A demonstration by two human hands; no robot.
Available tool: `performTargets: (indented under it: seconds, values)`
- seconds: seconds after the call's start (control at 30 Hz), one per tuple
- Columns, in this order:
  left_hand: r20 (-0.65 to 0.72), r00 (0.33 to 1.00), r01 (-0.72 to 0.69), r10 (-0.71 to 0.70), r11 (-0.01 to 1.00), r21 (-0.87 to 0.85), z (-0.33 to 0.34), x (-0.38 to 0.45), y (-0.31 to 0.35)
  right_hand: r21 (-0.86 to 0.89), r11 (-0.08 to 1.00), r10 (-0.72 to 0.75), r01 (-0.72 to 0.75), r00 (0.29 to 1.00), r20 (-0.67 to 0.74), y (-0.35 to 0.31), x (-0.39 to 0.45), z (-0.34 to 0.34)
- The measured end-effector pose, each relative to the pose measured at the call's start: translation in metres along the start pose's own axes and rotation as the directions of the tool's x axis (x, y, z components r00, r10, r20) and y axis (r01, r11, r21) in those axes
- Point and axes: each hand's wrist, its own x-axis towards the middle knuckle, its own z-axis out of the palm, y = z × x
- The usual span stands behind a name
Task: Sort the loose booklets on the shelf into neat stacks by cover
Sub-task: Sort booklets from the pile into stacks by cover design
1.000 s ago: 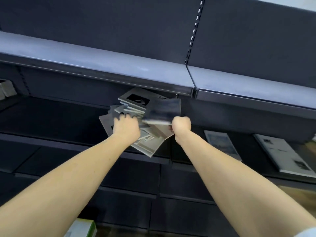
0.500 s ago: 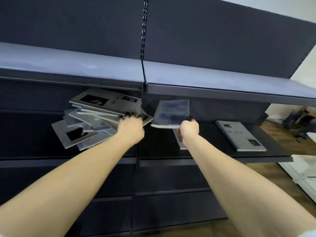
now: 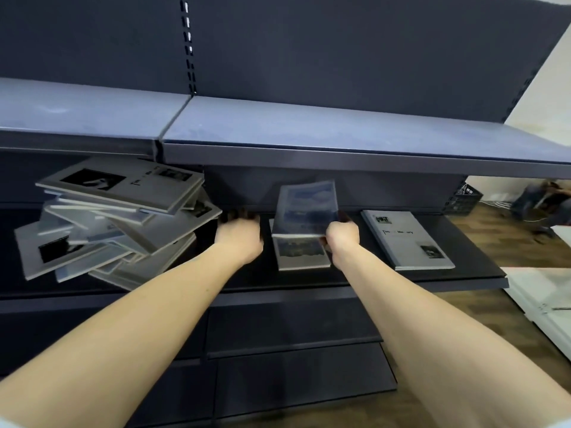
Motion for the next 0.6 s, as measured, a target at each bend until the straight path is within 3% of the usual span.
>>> performTargets:
  seconds: [0.23,0.37,0.6]
  values:
    - [0.103,0.992,0.064,-0.066,0.998,0.022,0.031,0.009,0.038,-0.121,0.989,0.098,-0.086,0.990,0.097,0.027,0.048,-0.027]
    - [0.136,0.984,0.109,-0.112,0.994,0.032,0.045,0.004,0.050,-0.247,0.967,0.091,-0.057,0.988,0.126,0.048,0.069,-0.030]
    - [0.192,0.967,0.164,-0.170,0.985,0.042,0.068,0.007,0.050,-0.275,0.960,0.115,-0.059,0.975,0.192,0.070,0.081,-0.022]
